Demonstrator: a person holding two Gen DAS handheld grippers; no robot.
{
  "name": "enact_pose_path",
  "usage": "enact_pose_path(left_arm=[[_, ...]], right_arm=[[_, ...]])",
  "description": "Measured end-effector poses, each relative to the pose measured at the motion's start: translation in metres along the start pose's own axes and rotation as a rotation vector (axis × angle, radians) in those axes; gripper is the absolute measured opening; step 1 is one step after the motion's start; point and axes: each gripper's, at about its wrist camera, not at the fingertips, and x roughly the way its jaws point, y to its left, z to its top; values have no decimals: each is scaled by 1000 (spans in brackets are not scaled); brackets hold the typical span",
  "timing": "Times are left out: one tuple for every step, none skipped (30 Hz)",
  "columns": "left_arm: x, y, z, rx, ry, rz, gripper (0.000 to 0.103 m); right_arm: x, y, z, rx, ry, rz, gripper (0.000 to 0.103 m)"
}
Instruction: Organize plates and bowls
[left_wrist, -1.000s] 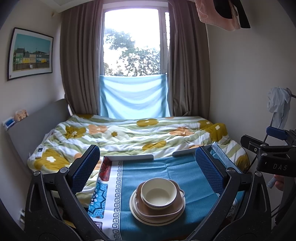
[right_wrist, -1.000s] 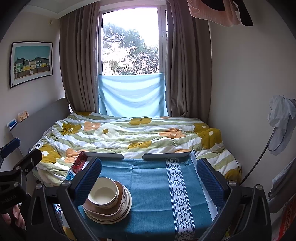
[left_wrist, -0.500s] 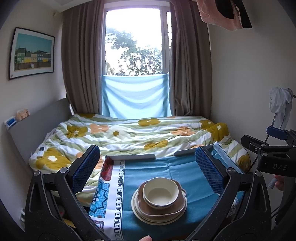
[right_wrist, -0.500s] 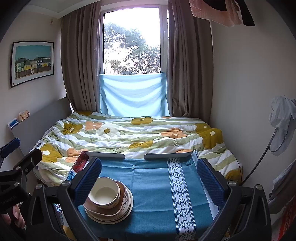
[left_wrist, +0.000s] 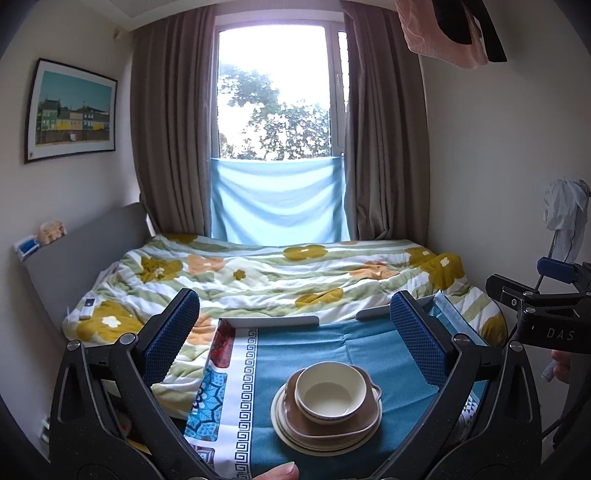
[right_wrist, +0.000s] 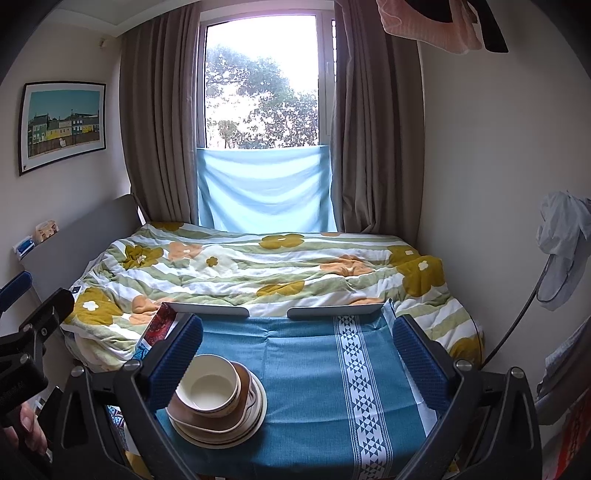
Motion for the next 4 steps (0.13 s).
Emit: enact_pose_path(left_arm=[[1, 0, 0, 4, -1, -3, 103], [1, 0, -1, 7, -3, -3, 103], [1, 0, -1, 8, -6, -2, 103], [1, 1, -1, 9, -7, -2, 103]], right_arm=[[0, 0, 0, 0, 0, 0, 102], [0, 0, 0, 0, 0, 0, 102], [0, 0, 0, 0, 1, 1, 102], [0, 0, 0, -1, 1, 1, 102]])
